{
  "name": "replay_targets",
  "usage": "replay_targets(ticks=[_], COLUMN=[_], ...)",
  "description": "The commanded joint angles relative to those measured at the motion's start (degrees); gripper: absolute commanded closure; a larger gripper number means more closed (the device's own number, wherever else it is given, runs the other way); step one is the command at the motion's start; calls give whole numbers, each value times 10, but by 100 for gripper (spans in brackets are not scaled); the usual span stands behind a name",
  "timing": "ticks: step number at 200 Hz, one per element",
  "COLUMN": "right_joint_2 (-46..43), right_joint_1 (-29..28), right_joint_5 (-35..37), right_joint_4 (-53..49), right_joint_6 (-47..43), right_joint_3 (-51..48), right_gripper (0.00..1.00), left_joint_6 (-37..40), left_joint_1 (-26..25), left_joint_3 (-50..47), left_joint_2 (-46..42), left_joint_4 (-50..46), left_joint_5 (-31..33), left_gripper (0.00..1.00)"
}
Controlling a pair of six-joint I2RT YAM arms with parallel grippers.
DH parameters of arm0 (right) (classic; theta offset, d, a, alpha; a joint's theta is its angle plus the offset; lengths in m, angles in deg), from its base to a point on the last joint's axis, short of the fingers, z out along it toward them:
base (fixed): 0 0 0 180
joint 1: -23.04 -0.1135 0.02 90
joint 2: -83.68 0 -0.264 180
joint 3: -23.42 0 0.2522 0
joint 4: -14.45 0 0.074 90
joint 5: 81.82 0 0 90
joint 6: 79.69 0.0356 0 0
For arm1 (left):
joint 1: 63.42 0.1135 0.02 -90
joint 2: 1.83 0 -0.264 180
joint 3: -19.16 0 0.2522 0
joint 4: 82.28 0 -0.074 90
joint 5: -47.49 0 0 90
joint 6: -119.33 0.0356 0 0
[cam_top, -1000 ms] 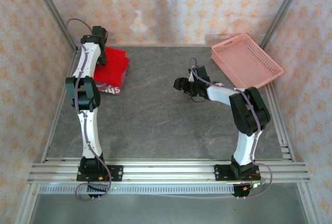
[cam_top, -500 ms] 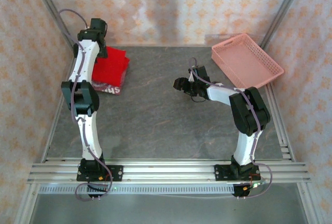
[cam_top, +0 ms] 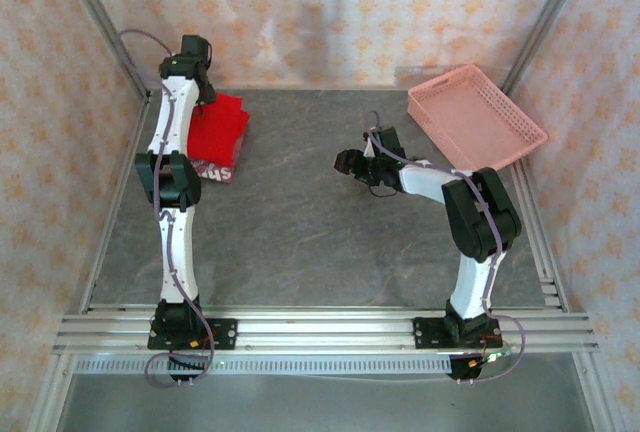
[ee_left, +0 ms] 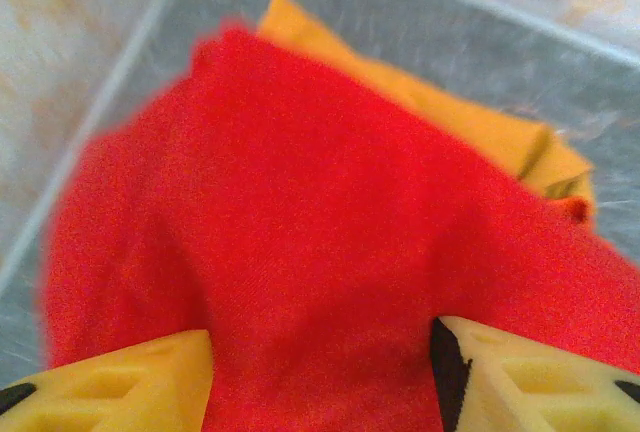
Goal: Fold and stack the t-shirts
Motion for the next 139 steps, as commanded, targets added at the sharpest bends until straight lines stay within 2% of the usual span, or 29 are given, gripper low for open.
replay_targets(ticks=[1,9,33,55,100,118,139], right_joint_2=[-1,-1,-5,-12,-17,-20,-27], right_joint_1=[6,6,8,10,14,15,16], right_joint_5=[-5,-7,-7,-4,-6,-8,-5], right_joint_4=[4,2,-6,-8,-8,-7,-8], right_joint_6=[-8,-9,-14,-15,-16,-15,-17], right_joint_3=[0,1,0,-4,-8,-10,-16], right_gripper=[36,36,36,36,36,36,36], left_joint_6=[-97,-110,-163,-201,-228,-246,-231], left_joint_1=[28,34,55,70,75,82,80], left_joint_3=[-24,-37,-61,-70,-106,-124,-122], left_joint_2=[19,24,32,43,37,43,33], left_joint_4=[-25,-19,8,19,38,53,51], left_joint_5=[-38,-45,-128,-183,-232,-272,-259], left_gripper=[40,39,38,32,25,25,25])
